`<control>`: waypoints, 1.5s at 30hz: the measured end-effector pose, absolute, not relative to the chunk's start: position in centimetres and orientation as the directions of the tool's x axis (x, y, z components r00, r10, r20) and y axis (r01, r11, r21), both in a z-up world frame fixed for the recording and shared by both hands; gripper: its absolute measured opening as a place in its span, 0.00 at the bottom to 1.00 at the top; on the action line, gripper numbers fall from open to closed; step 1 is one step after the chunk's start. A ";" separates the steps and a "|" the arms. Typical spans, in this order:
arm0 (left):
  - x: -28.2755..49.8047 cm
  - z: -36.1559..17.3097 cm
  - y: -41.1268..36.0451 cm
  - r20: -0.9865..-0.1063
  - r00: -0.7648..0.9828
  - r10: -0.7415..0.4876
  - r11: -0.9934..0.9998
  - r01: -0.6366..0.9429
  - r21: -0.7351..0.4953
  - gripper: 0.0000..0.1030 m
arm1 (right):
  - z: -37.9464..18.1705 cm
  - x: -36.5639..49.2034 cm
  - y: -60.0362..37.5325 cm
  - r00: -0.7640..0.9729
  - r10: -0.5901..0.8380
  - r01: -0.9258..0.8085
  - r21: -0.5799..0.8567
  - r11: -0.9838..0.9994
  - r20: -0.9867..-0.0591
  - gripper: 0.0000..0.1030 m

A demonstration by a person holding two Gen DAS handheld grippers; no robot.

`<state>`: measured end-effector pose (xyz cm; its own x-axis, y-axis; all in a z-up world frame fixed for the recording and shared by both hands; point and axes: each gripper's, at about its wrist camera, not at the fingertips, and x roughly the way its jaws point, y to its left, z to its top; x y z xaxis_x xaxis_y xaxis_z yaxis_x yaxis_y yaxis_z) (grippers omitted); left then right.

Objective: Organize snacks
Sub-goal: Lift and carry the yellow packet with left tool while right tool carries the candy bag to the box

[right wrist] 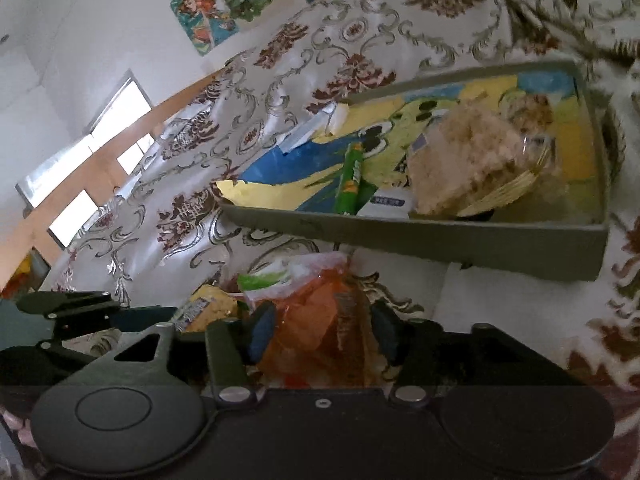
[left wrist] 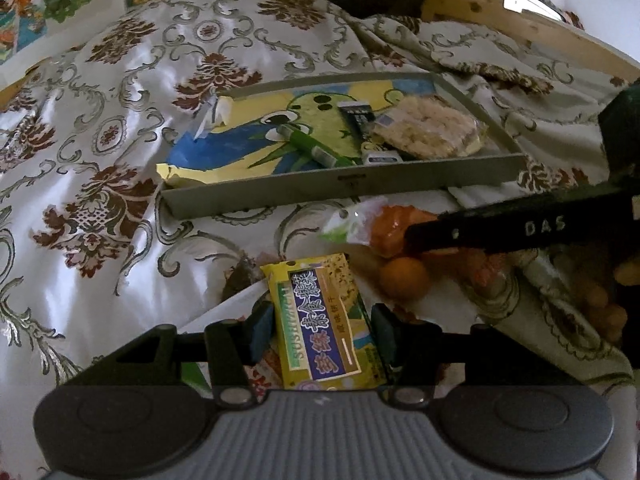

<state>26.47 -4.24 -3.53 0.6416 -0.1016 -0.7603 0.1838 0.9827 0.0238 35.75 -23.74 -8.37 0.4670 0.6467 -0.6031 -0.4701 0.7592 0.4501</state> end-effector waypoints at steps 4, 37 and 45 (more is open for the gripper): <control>26.6 -3.3 -4.1 -0.748 0.657 -0.093 0.987 0.160 0.017 0.55 | -8.7 35.8 -23.5 0.453 0.659 -0.467 0.470 0.749 -0.601 0.59; 26.9 0.8 -3.1 -0.659 0.746 -0.099 0.995 0.093 -0.044 0.54 | -2.0 31.7 -26.6 0.625 0.654 -0.532 0.381 0.756 -0.427 0.41; 32.5 2.1 -4.5 -0.611 0.786 -0.092 0.995 0.056 -0.078 0.54 | -1.2 35.6 -28.9 0.748 0.566 -0.430 0.398 0.811 -0.347 0.41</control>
<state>32.46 -4.48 2.14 0.7864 -0.0923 -0.6108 0.0560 0.9953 -0.0784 35.64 -28.90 -1.15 0.7476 0.5665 -0.3468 -0.4299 0.8107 0.3976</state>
